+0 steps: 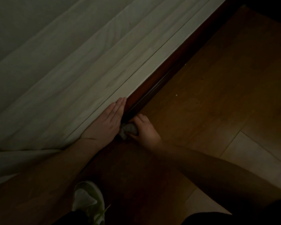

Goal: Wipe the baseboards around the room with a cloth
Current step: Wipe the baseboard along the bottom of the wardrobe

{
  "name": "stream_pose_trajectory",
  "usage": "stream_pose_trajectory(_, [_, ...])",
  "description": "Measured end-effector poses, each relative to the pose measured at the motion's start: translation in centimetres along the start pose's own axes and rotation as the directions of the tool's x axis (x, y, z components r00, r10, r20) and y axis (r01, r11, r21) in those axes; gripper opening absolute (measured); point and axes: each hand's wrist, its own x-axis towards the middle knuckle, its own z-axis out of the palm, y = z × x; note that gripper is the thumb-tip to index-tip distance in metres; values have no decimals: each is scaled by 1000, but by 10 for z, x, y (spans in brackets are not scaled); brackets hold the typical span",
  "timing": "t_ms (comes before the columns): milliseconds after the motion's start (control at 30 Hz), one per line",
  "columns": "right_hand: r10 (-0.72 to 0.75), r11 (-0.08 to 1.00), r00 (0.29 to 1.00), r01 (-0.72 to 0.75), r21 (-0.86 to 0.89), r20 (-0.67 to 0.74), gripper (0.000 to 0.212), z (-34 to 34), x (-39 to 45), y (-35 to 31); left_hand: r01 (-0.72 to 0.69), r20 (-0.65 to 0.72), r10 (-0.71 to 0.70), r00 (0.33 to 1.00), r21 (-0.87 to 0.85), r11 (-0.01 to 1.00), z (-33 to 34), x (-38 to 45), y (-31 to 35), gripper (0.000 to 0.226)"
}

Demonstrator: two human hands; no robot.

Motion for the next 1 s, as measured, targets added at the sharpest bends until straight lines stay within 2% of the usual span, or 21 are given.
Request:
stream_pose_trajectory(100, [39,997,999,-41,-66,-28,46,-40,20,29,14,-3,-14,1000,5,1000,0,-1,0,63])
stream_pose_trajectory(200, [39,985,998,-47,-164,-50,42,-83,42,61,25,-1,-25,1000,-12,1000,-2,1,-1,71])
stream_pose_trajectory(267, [106,975,985,-130,-178,-136,40,-108,55,83,19,3,-19,1000,5,1000,-4,1,-1,73])
stream_pose_trajectory(367, [304,929,877,-360,-91,-371,36,-141,65,112,37,10,-36,999,-7,999,-8,2,-2,75])
stream_pose_trajectory(433, [359,906,811,-421,-35,-462,35,-154,64,122,40,11,-40,999,-7,999,-10,3,-3,75])
stream_pose_trajectory(500, [354,913,797,-408,-5,-490,35,-156,58,121,38,22,-39,999,10,999,-11,3,-5,75])
stream_pose_trajectory(600, [288,947,830,-322,12,-477,38,-148,36,116,22,38,-23,999,19,1000,-15,1,-5,70])
stream_pose_trajectory(700, [244,964,855,-265,18,-458,42,-137,8,120,49,65,-44,997,-74,996,-24,7,-4,71])
stream_pose_trajectory(900, [257,965,863,-253,68,-436,42,-118,-18,128,10,-18,-15,1000,-273,962,-45,68,5,70])
stream_pose_trajectory(1000, [255,967,862,-237,95,-439,43,-118,-22,127,-4,-5,3,1000,-262,965,-51,101,0,71])
